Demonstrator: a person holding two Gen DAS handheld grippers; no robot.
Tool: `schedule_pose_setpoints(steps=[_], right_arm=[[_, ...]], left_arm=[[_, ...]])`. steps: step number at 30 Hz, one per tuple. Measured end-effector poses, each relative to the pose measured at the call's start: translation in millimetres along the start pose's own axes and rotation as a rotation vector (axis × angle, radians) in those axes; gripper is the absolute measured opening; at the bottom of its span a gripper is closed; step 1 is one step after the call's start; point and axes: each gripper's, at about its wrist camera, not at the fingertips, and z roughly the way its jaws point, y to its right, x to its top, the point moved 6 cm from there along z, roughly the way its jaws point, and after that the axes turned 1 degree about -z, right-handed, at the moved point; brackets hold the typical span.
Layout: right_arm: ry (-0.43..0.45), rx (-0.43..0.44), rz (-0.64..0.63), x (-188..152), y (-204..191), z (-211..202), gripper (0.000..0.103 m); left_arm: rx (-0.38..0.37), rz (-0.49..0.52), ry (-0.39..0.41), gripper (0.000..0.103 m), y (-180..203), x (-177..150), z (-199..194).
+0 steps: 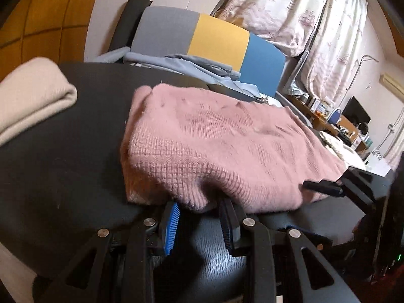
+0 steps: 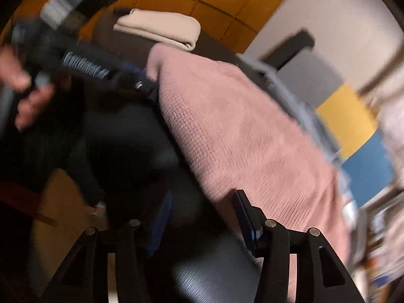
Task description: Fold clothes
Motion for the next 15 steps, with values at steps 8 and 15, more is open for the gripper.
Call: schedule_pose_setpoints(steps=[8, 15], right_arm=[[0.003, -0.087, 0.131, 11, 48, -1, 0.009], [0.001, 0.043, 0.260, 4, 70, -1, 0.009]], left_arm=[[0.224, 0.269, 0.107, 0.005, 10, 21, -31], [0.226, 0.234, 0.088, 0.000, -29, 19, -50]])
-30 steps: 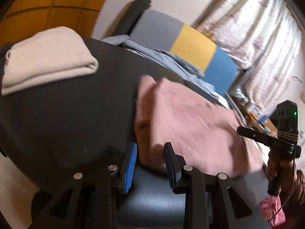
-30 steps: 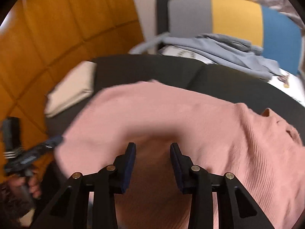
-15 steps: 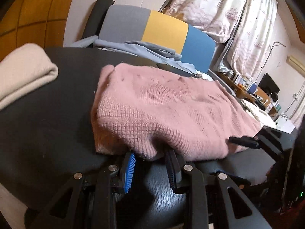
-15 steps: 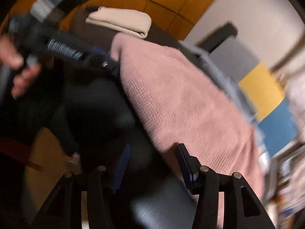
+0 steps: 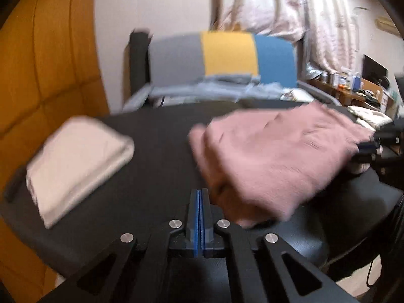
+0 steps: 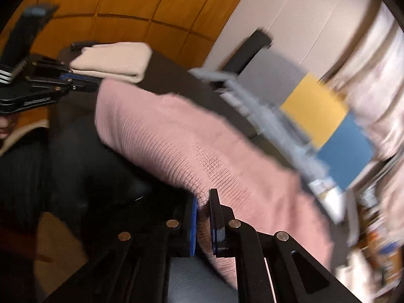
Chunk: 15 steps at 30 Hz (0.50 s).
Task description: Fold clothes
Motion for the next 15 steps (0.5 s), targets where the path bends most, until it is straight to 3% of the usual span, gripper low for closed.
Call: schedule_pose_setpoints(steps=[3, 4, 5, 10, 13, 15], right_arm=[[-0.053, 0.036, 0.003, -21, -15, 15, 0.009], [-0.060, 0.040, 0.001, -26, -19, 18, 0.009], [-0.060, 0.038, -0.005, -28, -21, 17, 0.009], [-0.063, 0.042, 0.005, -26, -16, 18, 0.009], [-0.075, 0.056, 0.031, -26, -14, 16, 0.010], [-0.083, 0.056, 0.033, -28, -18, 14, 0.010]], left_arm=[[-0.108, -0.068, -0.034, 0.004, -2, -18, -5], [-0.135, -0.072, -0.035, 0.020, 2, -19, -4], [-0.161, -0.076, -0.035, 0.026, 7, -20, -4], [-0.281, -0.077, -0.038, 0.026, 24, -14, 4], [-0.433, -0.074, -0.036, 0.029, 29, -2, 7], [-0.478, -0.040, -0.088, 0.030, 34, 1, 15]])
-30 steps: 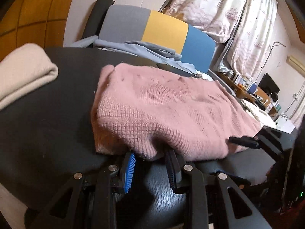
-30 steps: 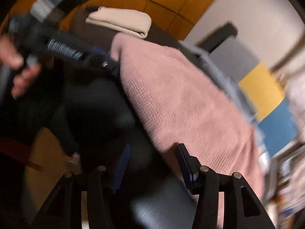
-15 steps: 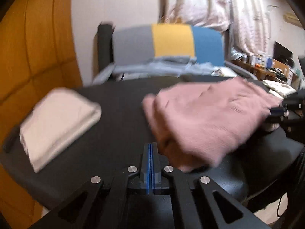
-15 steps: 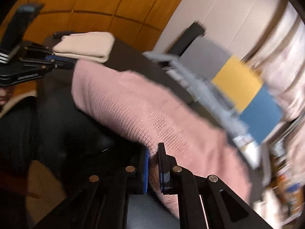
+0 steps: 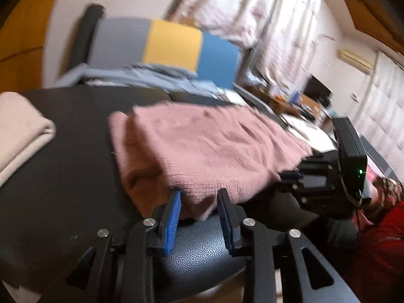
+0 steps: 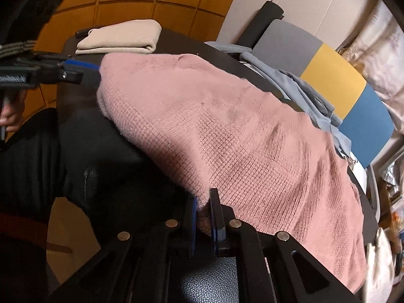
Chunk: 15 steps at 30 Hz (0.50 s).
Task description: Fold clothes
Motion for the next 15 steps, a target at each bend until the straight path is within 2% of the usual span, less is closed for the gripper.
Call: schedule_pose_setpoints(steps=[1, 4, 6, 8, 11, 13, 15], right_arm=[[-0.005, -0.001, -0.003, -1, -2, 0, 0.010], [-0.018, -0.003, -0.010, -2, -8, 0, 0.010], [-0.025, -0.002, -0.005, -2, -8, -1, 0.010], [-0.032, 0.005, 0.004, -2, -7, -1, 0.010], [-0.044, 0.016, 0.024, -2, -6, -1, 0.010], [-0.051, 0.026, 0.045, -1, -4, 0, 0.010], [-0.056, 0.037, 0.070, -1, -1, 0, 0.010]], left_arm=[[0.009, 0.025, -0.042, 0.030, -3, 0, 7], [0.041, 0.069, -0.085, 0.030, -16, 3, 16], [0.048, 0.066, -0.053, 0.030, -22, 10, 14], [-0.002, 0.062, -0.029, 0.030, -16, 17, 12], [-0.079, 0.131, 0.025, 0.030, 7, 30, 13], [-0.103, 0.190, -0.019, 0.030, 20, 27, 21], [-0.094, 0.255, -0.133, 0.030, 23, 10, 32]])
